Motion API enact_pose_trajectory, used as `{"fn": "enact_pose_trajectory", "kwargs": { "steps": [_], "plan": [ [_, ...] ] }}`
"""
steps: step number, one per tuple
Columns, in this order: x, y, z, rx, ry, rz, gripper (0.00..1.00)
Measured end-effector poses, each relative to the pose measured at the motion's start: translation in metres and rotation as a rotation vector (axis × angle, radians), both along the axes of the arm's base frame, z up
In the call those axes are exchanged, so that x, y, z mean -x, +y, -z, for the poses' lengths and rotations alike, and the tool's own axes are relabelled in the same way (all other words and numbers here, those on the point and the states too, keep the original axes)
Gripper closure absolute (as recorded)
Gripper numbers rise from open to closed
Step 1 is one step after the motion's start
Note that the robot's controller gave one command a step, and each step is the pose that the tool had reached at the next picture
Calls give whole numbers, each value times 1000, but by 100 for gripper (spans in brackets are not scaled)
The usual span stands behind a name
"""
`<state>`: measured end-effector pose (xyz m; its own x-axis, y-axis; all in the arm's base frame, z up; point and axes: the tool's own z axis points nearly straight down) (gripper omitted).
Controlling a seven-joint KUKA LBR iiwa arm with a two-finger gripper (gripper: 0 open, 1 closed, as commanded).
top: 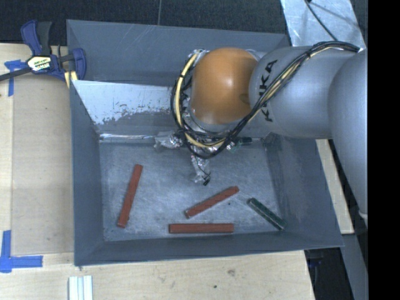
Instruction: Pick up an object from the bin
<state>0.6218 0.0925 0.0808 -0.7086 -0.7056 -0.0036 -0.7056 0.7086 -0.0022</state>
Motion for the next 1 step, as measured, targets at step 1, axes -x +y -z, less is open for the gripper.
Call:
{"fn": "enact_pose_trajectory", "kwargs": {
  "steps": [1],
  "plan": [
    [27,93,11,-4,4,-31,0]
  ]
}}
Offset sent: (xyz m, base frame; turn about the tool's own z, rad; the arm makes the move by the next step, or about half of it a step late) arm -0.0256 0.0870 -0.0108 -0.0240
